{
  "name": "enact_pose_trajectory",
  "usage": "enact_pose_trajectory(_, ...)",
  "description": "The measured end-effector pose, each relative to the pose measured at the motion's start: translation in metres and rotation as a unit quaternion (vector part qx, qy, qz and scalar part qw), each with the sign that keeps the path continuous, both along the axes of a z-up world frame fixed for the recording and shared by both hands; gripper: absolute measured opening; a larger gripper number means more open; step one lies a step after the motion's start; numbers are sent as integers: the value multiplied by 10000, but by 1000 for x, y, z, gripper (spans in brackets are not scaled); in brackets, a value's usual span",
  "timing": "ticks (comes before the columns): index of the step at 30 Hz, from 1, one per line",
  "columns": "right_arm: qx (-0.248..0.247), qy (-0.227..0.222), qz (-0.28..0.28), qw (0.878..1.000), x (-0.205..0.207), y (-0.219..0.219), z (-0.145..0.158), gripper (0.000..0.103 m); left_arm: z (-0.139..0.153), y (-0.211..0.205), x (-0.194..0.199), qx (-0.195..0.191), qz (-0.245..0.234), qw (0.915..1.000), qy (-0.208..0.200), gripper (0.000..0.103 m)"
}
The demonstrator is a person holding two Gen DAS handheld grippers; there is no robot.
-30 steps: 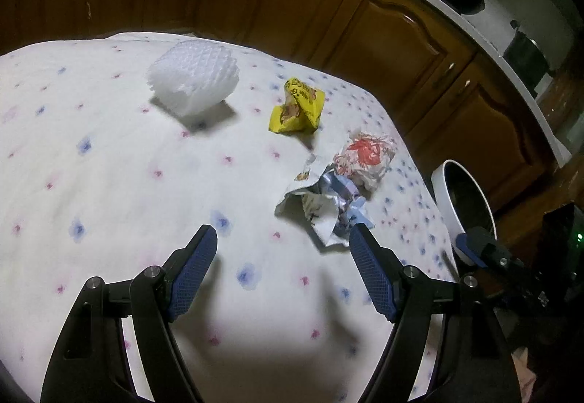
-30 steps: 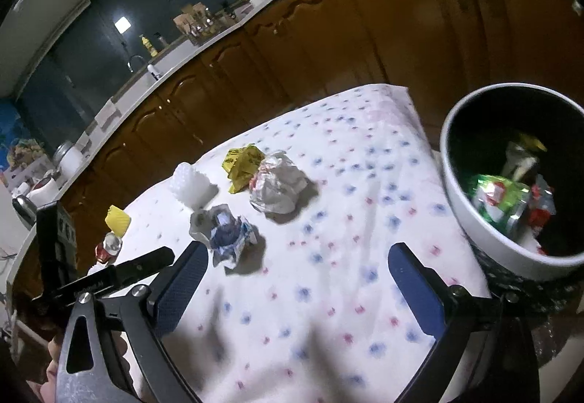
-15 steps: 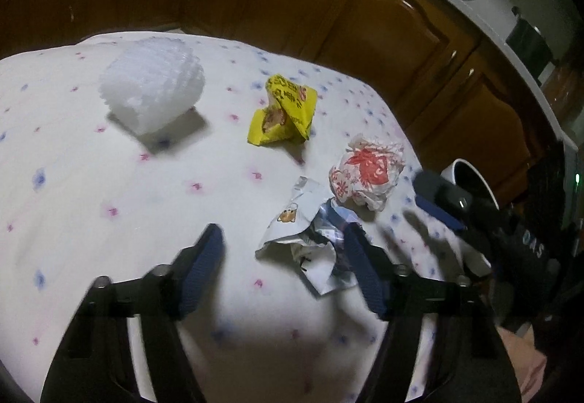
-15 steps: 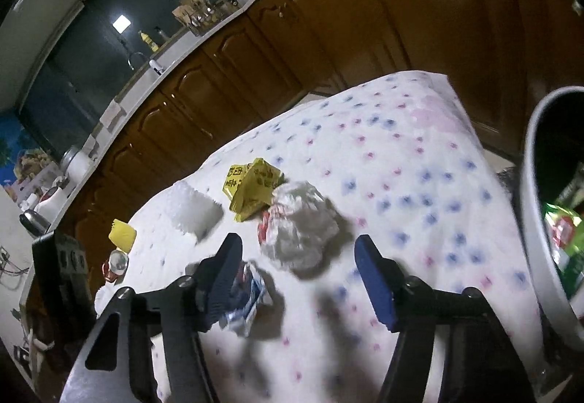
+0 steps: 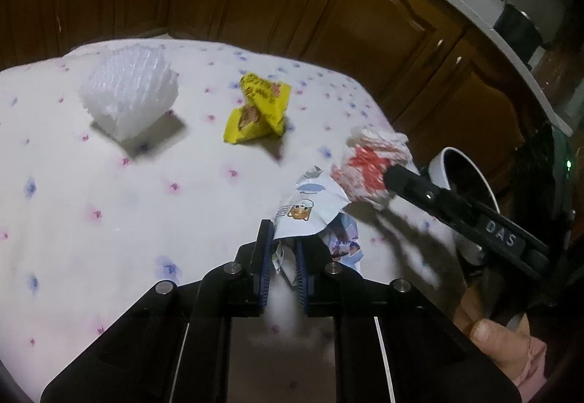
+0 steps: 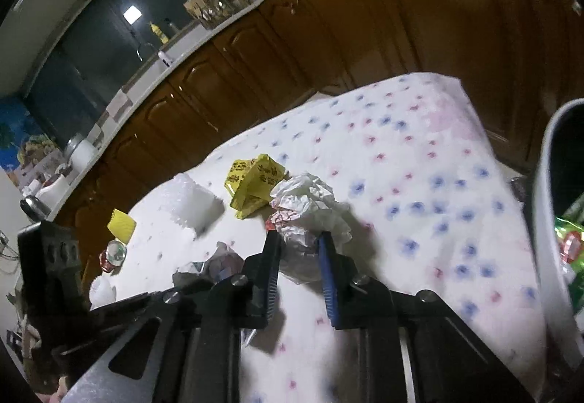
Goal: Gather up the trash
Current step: 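Grasp the white printed wrapper with the left tool while the right tool grasps the crumpled tissue, then carry the wrapper and tissue over the bin and release both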
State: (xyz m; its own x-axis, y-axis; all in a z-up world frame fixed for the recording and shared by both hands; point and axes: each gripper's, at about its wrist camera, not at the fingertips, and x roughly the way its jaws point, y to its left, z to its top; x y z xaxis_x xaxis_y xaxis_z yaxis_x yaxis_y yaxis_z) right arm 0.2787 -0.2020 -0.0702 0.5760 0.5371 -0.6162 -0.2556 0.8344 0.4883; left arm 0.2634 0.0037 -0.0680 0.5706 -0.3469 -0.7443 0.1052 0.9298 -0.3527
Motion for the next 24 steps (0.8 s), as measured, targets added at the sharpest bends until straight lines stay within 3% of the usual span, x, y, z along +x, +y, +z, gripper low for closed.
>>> enact_pose_trajectory(5,85,-79,-295,9995,-24,-32,11,21,16,-15,-10,7,-138,9997,-199,10)
enact_pose_trajectory(24,-408,-550,-1347,9885,-110,-139,49,21,49,-109,-29,-44,-1101,9926,-512,10)
